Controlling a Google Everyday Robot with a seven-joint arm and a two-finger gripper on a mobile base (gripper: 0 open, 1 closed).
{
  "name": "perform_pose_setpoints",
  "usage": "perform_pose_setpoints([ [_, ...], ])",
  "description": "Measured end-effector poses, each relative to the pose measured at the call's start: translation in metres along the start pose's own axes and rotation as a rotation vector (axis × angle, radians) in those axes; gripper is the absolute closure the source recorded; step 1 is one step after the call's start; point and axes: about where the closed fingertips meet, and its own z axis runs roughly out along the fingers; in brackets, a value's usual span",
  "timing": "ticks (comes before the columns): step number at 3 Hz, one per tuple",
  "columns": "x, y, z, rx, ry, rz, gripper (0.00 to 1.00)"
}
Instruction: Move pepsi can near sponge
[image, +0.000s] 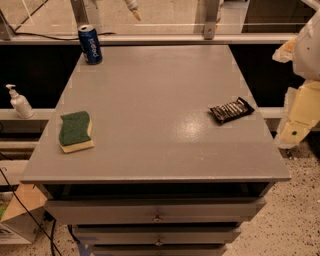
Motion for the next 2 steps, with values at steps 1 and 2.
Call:
perform_pose_setpoints([
  [1,0.0,0.0,0.0,0.0,0.0,0.0,0.0],
  [2,-0.024,-0.003,0.007,0.004,-0.09,-0.031,0.0],
])
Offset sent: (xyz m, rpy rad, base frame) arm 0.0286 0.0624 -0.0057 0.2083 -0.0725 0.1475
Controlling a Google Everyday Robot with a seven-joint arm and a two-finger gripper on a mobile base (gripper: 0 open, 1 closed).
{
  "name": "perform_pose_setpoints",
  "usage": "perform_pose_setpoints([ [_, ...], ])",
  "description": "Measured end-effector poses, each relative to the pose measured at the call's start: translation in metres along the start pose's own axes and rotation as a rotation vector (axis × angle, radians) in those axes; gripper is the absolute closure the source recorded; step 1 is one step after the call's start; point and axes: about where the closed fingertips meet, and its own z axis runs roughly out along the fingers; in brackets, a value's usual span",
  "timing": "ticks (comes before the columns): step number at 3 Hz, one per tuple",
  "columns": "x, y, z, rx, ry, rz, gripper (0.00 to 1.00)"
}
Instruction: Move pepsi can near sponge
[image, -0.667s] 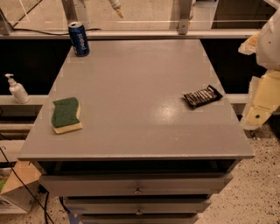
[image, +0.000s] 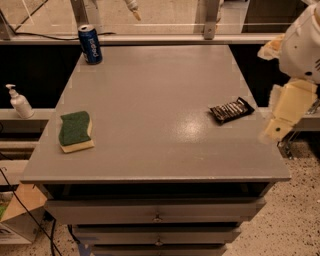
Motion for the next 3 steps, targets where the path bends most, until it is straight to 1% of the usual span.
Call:
perform_pose_setpoints([
  [1,-0.036,-0.005,0.023,-0.027,-0.159,-0.018,0.0],
  [2,-0.079,-0.011,0.04,-0.045,-0.269,-0.037,0.0],
  [3,-0.075,-0.012,0.039,-0.046,-0.261,-0.011,0.0],
])
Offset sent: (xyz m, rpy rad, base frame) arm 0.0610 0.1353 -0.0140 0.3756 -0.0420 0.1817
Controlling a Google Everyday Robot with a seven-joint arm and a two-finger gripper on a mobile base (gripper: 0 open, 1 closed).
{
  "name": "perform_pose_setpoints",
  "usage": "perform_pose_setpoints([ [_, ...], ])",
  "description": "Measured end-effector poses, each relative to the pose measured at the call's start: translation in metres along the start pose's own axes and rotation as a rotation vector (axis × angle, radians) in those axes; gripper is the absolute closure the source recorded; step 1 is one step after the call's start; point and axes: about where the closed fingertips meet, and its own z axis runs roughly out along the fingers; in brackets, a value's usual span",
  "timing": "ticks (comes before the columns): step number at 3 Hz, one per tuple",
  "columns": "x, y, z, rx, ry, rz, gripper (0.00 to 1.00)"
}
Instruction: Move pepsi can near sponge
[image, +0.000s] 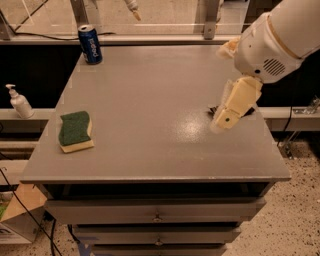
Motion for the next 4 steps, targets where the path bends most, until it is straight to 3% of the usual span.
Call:
perform_pose_setpoints([
  [1,-0.007,-0.005,0.014,0.0,-0.061,0.018,0.0],
  [2,-0.032,-0.019,0.04,-0.009,-0.153,0.01,0.0],
  [4,-0.081,-0.065,0.096,-0.013,-0.276,-0.011,0.0],
])
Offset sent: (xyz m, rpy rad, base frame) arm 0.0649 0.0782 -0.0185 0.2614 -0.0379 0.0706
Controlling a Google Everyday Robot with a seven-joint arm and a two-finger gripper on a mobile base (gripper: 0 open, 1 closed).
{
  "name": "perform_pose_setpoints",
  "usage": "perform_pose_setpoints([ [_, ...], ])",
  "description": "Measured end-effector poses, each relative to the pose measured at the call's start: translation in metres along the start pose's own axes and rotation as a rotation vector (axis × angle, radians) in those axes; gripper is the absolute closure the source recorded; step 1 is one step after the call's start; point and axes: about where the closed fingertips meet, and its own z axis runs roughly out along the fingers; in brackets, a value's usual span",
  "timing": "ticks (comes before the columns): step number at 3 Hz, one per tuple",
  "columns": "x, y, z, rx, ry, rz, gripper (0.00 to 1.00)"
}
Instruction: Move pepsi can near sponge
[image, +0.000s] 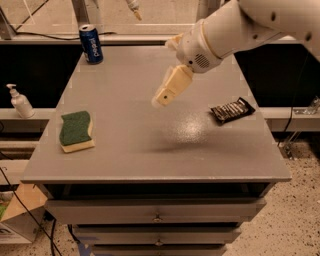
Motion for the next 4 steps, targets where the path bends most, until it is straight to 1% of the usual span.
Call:
perform_pose_setpoints([
  [1,-0.001,-0.002,0.006,-0.006,-0.006,-0.001,0.0],
  [2,0.005,-0.001,0.009,0.017,-0.04,0.055,0.0],
  [3,-0.007,-0.015,0.037,0.046,-0.107,0.077,0.0],
  [4,-0.024,-0.034,0.073,0.052,-0.16,0.087,0.0],
])
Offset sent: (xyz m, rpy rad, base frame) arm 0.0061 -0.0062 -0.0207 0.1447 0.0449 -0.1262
